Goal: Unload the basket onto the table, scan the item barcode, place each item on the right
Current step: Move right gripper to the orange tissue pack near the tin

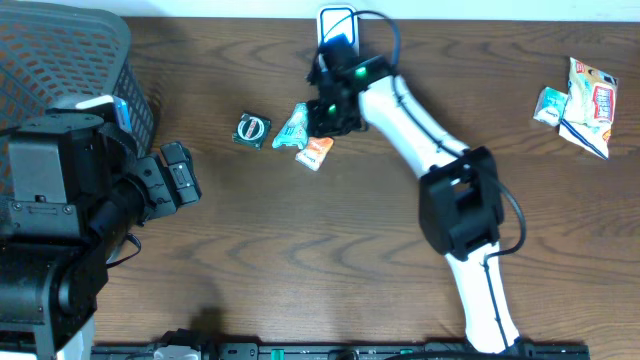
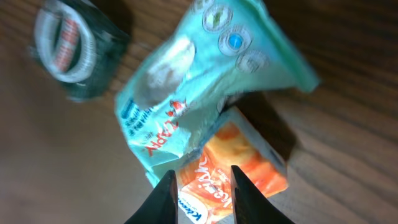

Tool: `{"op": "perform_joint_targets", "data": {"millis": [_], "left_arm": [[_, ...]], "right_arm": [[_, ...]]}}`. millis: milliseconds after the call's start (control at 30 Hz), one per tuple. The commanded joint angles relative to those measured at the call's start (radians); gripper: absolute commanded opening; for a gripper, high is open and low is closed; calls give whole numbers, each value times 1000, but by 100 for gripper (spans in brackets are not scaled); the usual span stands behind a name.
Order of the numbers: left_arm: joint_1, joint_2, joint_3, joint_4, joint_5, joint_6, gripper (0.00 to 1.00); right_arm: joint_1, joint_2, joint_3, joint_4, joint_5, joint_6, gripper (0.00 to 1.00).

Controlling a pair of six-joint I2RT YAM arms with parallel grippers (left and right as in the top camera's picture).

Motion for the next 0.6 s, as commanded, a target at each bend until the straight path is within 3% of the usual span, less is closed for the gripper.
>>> {"op": "perform_joint_targets", "data": {"millis": [0,200,333,433,567], "left_arm": [[2,-2,7,-3,-6,2,98],[2,-2,7,-3,-5,2,98],[2,-2,7,-3,-5,2,98],[2,-2,7,-3,-6,2,98],[2,-2,7,-3,-6,2,98]], "right_arm": [[51,18,-2,-33,219,69,19],[93,68,-3,-92,371,78,9],[75,62,-2,-256,684,184,7],[40,51,0,-383,782,226,5],[9,3,0,-422,715,217,5]]}}
